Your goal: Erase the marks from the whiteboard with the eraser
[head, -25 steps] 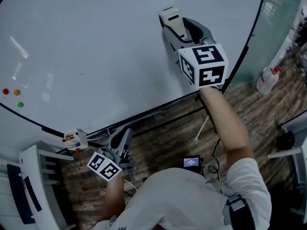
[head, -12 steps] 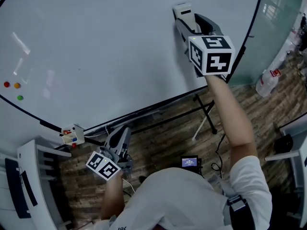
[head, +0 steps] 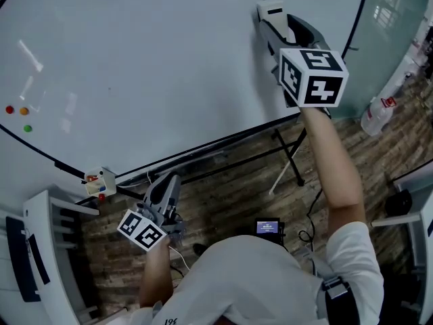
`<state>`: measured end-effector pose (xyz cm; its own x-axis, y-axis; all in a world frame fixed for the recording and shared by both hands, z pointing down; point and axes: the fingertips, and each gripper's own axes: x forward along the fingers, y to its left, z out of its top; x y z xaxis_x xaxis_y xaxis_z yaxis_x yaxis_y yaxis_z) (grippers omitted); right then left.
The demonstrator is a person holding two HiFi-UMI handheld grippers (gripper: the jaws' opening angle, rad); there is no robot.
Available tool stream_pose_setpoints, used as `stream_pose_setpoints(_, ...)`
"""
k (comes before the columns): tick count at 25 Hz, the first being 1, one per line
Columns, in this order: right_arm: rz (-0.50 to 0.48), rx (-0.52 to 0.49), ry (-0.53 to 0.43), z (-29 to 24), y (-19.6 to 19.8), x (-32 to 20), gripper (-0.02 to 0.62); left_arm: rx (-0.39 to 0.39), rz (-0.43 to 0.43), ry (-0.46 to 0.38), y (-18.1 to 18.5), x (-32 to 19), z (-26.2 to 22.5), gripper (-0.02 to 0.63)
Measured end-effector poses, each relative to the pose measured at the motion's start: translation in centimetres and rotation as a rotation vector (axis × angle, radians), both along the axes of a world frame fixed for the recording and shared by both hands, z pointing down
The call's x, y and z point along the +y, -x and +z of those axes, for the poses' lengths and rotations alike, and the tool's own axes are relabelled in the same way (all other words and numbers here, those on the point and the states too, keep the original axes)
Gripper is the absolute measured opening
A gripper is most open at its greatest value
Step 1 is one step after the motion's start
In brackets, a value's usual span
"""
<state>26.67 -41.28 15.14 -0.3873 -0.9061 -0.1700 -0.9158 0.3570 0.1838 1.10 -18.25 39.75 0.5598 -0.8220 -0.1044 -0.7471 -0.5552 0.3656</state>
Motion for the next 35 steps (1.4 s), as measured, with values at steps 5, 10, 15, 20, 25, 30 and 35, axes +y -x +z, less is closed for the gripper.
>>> stream_pose_setpoints(5, -0.015, -0.008, -0.001, 0.1, -0.4, 0.6, 0.239, -0.005, -0.012, 0.000, -0.1, 0.5, -0.1, 0.015)
stream_pose_setpoints(10, -0.057, -0.025, -0.009, 0.1, 0.2, 2.3, 0.241, -0.008, -0.011, -0.009, 0.2, 1.5, -0.5, 0.015)
stream_pose_setpoints(15, -0.066, -0.038, -0.025, 0.1, 1.6, 5.2, 0.241, -0.007, 0.000, -0.009, 1.9, 3.1, -0.4, 0.015)
stream_pose_setpoints(20, -0.077, -0.061, -0.022, 0.5, 4.0, 9.0, 0.241, -0.008, 0.008, -0.001, 4.5, 5.8, -0.5, 0.015)
stream_pose_setpoints(25, -0.084, -0.056, -0.020, 0.8, 6.7, 12.7, 0.241, -0.006, 0.004, 0.000, 7.7, 8.3, -0.7, 0.015)
stream_pose_setpoints(30, -0.075, -0.057, -0.018, 1.3, 8.3, 15.8, 0.241, 0.003, 0.012, -0.011, 9.6, 10.4, -0.6, 0.015)
stream_pose_setpoints(35, -0.052, -0.070, 0.001, 2.6, 8.4, 18.4, 0.241, 0.011, 0.026, -0.008, 10.5, 12.1, -0.2, 0.014)
